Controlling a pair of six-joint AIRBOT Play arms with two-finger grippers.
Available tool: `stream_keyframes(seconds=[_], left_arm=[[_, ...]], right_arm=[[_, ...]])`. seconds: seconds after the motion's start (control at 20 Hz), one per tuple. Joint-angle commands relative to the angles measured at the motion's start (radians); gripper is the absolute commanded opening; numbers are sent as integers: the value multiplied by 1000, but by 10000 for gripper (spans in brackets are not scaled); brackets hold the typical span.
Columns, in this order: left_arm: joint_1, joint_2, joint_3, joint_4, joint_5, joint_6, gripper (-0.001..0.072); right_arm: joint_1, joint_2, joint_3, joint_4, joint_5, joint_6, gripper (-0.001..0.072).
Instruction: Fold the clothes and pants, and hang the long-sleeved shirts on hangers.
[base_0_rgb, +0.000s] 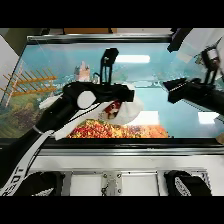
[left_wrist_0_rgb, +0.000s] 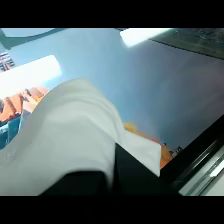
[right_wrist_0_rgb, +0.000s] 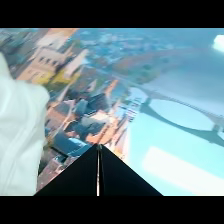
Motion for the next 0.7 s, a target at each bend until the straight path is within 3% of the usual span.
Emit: stream_keyframes(seconds=[0.0,0.05,0.3,0.35,0.4,0.45,0.55,0.65], left_arm=[[6,-130,140,-2,-10,-15,427],[44,-140,173,-2,-56,-14,617],[301,-47,44,-2,-277,40,621],[335,-30,-16,-2,-320,58,621],[364,-21,-72,-3,-357,80,621],[374,-22,-108,-12,-386,113,621],[366,-34,-164,-126,-391,257,621],[323,-81,-151,-242,-394,384,621]], right_arm=[[-153,24,0,-13,-19,149,26],[-172,24,0,-13,-19,154,26],[-194,21,-4,-20,79,153,35],[-193,12,-4,-23,108,153,167],[-193,-1,-5,-24,139,153,469],[-193,-16,-9,-31,153,153,646],[-193,-56,-25,-36,171,154,568],[-193,-103,-44,-37,192,154,568]])
